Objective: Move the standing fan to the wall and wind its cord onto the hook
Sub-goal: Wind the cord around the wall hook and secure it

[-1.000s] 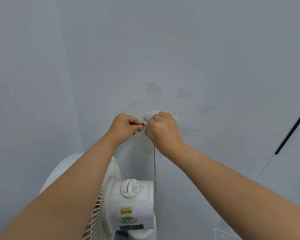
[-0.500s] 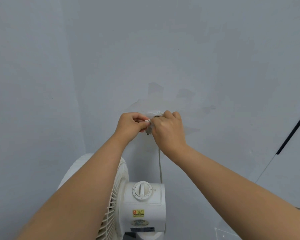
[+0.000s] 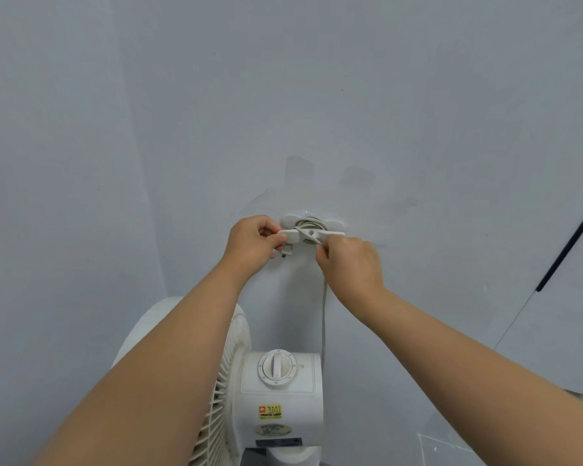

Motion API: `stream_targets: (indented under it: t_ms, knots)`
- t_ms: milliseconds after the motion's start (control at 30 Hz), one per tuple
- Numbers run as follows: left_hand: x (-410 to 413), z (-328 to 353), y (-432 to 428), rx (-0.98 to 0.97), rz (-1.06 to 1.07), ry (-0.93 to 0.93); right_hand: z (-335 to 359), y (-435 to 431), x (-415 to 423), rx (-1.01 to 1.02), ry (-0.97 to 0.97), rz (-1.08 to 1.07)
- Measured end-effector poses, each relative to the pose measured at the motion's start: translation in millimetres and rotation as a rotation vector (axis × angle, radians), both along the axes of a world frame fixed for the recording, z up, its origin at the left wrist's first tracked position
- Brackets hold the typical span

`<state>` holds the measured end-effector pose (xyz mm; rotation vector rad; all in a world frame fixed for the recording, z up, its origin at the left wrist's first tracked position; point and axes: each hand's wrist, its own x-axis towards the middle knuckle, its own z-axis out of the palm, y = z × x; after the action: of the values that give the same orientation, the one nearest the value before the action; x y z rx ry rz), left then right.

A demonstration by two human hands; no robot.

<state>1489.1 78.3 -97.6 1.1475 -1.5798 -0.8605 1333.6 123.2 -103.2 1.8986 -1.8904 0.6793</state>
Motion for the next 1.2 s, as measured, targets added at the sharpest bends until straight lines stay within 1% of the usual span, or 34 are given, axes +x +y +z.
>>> stream_targets:
  t_ms: [67, 133, 200, 267, 333, 400, 567, 700, 767, 833, 1000, 1067, 1200]
  knots:
    - [-1, -1, 0, -0.020, -0.006, -0.028, -1, 6, 4, 0.062, -0.197, 0.057]
    - [0, -2, -1, -0.048, -0.013, -0.062, -3, 7, 7, 0.110, -0.443, 0.101]
    - [0, -2, -1, -0.060, -0.028, -0.059, -8, 7, 6, 0.261, -0.700, 0.141]
    - [-2, -2, 1, -0.069, -0.043, -0.045, -13, 8, 2, 0.411, -0.850, 0.179]
    - [-5, -2, 2, -0.083, -0.038, -0.045, -18, 10, -3, 0.475, -0.913, 0.206]
    - [-6, -1, 2, -0.086, -0.014, -0.050, -20, 10, -9, 0.478, -0.924, 0.195]
    - [-6, -1, 1, -0.064, 0.013, -0.050, -23, 3, -12, 0.495, -0.807, 0.149]
    - [-8, -1, 2, -0.052, 0.012, -0.051, -31, 2, -5, 0.619, -0.790, 0.154]
    - [-9, -2, 3, -0.053, 0.023, -0.067, -32, 4, -3, 0.647, -0.793, 0.172]
    - [-10, -2, 3, -0.060, 0.033, -0.078, -30, 8, -5, 0.606, -0.767, 0.191]
    - [-12, -2, 7, -0.057, 0.051, -0.098, -20, 13, -11, 0.405, -0.567, 0.147]
    - [-14, -1, 7, -0.084, 0.071, -0.152, -17, 16, -7, 0.352, -0.511, 0.137]
    - [-13, 1, 9, -0.161, 0.087, -0.311, -5, 19, 7, 0.288, -0.470, 0.169]
